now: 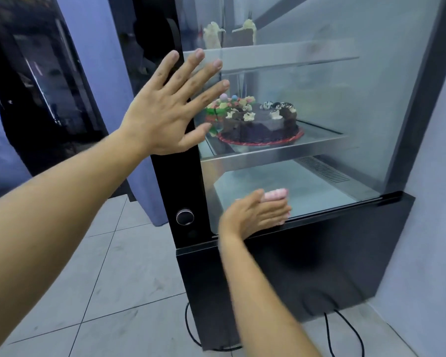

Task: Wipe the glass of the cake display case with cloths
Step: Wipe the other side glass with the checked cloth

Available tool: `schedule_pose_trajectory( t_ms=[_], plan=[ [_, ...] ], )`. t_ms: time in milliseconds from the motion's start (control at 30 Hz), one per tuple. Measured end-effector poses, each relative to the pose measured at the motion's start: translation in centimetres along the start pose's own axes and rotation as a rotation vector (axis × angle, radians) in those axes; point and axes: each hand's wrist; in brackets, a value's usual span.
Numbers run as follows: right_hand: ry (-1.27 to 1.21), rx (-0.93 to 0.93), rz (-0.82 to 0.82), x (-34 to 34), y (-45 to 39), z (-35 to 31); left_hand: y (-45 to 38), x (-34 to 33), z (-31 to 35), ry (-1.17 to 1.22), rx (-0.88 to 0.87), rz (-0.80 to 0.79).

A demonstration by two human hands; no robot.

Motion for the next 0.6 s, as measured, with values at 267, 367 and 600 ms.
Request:
schedule_pose_trajectory(
  t_ms=[267,367,600],
  plan=[
    [-0.119,1.055,-0.461,6.3,6.9,-4.1,0.2,-0.7,1.1,0.002,0.091,0.027],
    [-0.078,1.228,-0.309,4.8,-0.9,-3.2,0.2,-0.7,1.2,-0.002,0.076,0.036],
    [-0.052,0.302,0.046,5.5,-15.9,-2.1,0.5,-0.9,1.9,-0.040,0.091,0.054]
  ],
)
Point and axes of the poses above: each hand's wrist, its own y-axis away from the middle knuckle, its own x-axis out of the back of the hand, z = x × y, and after that the axes turned 11 degrees about z, right-handed
